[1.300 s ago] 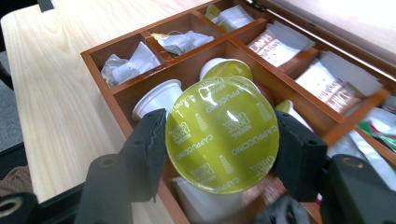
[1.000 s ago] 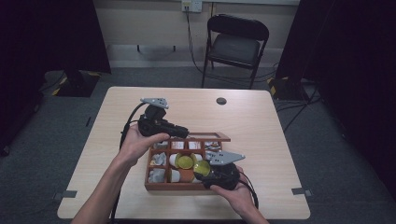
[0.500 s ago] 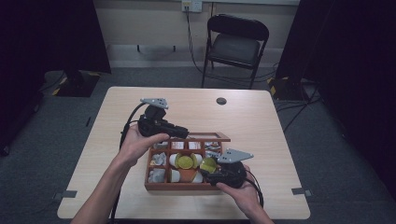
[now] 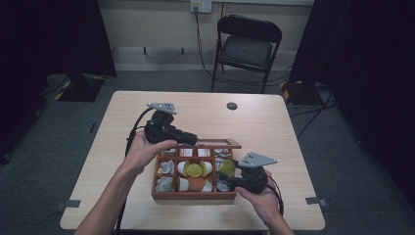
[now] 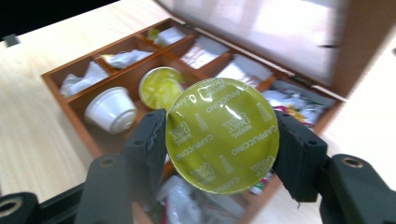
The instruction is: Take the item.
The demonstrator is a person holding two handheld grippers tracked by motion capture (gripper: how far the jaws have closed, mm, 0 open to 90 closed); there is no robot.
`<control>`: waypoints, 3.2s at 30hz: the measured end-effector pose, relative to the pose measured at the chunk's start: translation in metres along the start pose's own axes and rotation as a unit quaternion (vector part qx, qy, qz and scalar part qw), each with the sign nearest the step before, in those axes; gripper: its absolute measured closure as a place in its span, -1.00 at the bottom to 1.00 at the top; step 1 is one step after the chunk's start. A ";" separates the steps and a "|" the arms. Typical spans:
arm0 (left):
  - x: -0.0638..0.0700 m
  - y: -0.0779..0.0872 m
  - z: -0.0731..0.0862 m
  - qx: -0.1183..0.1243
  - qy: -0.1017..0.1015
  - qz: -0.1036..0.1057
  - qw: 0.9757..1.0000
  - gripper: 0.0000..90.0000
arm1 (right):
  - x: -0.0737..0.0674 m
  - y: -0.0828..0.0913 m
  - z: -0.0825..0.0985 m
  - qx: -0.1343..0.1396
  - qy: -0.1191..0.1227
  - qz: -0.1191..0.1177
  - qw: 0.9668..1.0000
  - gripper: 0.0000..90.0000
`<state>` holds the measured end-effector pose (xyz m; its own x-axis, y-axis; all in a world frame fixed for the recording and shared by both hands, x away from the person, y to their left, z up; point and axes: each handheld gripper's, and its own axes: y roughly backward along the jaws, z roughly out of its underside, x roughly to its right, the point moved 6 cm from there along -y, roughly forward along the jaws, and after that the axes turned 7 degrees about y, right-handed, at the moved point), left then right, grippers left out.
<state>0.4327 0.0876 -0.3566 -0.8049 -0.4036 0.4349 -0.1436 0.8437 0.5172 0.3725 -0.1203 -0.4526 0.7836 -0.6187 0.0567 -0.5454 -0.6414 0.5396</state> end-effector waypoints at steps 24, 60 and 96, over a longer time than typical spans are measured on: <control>0.000 0.000 0.000 -0.001 0.000 0.001 1.000 0.81 | 0.070 0.028 0.022 -0.003 -0.054 0.080 0.995 -0.10; 0.001 -0.001 0.001 -0.006 0.001 0.004 1.000 0.81 | 0.104 -0.010 0.074 -0.104 -0.082 0.088 0.987 -0.10; 0.001 -0.001 0.000 -0.008 -0.001 0.001 1.000 0.81 | 0.107 -0.008 0.074 -0.083 -0.093 0.109 0.986 -0.52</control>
<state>0.4318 0.0861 -0.3570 -0.8061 -0.4010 0.4351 -0.1320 0.8386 0.5285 0.4391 -0.2150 -0.5136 0.5768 -0.8159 0.0397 -0.6263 -0.4105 0.6628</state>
